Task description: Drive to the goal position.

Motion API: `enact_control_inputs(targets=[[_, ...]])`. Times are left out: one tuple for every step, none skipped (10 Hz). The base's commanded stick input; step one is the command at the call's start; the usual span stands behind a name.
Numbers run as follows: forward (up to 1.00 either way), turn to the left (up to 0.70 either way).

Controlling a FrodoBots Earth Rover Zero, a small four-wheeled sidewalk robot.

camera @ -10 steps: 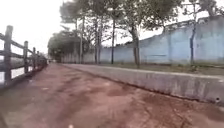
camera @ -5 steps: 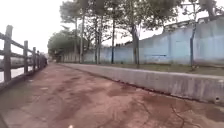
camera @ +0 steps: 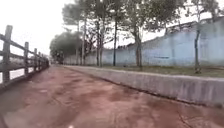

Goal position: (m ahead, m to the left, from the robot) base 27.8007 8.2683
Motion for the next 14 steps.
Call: enact_control_inputs(targets=[[1.0, 0.48], [1.0, 0.39], [1.0, 0.23], [1.0, 0.47], [1.0, 0.48], [1.0, 0.41], [1.0, 0.08], [1.0, 0.08], [1.0, 0.08], [1.0, 0.08], [1.0, 0.08], [1.0, 0.08], [1.0, 0.08], [1.0, 0.08]])
